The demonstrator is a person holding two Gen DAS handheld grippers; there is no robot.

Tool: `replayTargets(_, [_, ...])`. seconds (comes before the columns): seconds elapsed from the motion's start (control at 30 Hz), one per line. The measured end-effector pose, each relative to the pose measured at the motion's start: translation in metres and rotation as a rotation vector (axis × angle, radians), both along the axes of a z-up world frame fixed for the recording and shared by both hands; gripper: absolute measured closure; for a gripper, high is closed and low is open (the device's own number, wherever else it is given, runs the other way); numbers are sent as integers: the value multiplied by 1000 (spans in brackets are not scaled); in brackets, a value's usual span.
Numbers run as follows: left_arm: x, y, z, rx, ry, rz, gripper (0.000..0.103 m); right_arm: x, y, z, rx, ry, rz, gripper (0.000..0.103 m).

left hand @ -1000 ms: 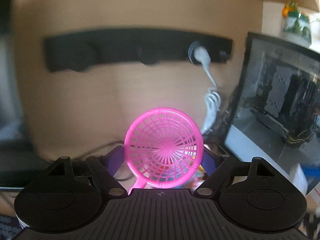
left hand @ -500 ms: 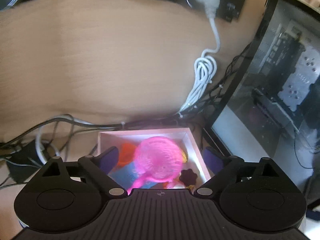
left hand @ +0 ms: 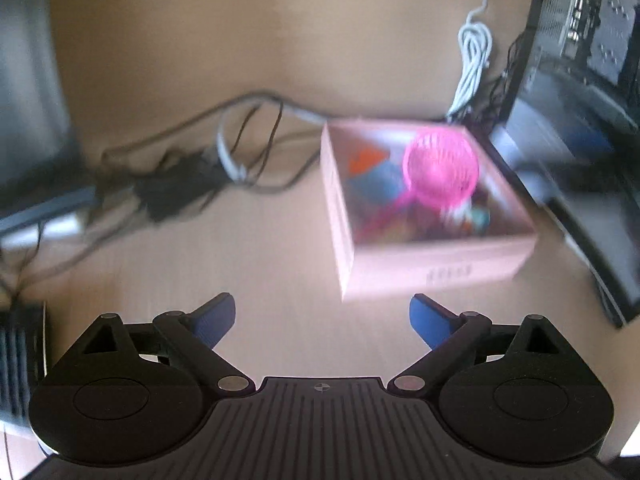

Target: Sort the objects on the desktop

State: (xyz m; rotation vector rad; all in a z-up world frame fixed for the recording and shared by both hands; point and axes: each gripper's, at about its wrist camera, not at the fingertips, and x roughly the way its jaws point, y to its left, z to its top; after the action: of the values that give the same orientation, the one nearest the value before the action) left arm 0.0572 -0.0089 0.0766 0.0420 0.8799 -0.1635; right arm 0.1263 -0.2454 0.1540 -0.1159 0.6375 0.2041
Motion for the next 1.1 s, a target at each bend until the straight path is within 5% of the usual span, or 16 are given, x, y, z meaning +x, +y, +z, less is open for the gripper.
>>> replayTargets(0.3, [-33,12,-23,-31,72,98,3,81,75,-32,-161,-167,-6,12])
replayTargets(0.47, [-33,20,-29,-45,99,155,3,101,69,-47,-15,-89,40,3])
replayTargets(0.8, [-42,13,-49,46,28,174,0,-11,-9,-37,158,12,-2,0])
replayTargets(1.0, [-58,15,-68,36,13,173,0,-82,-20,-82,3,122,17,0])
replayTargets(1.1, [-63,14,-77,43,14,180,0,-104,-25,-98,13,186,10,0])
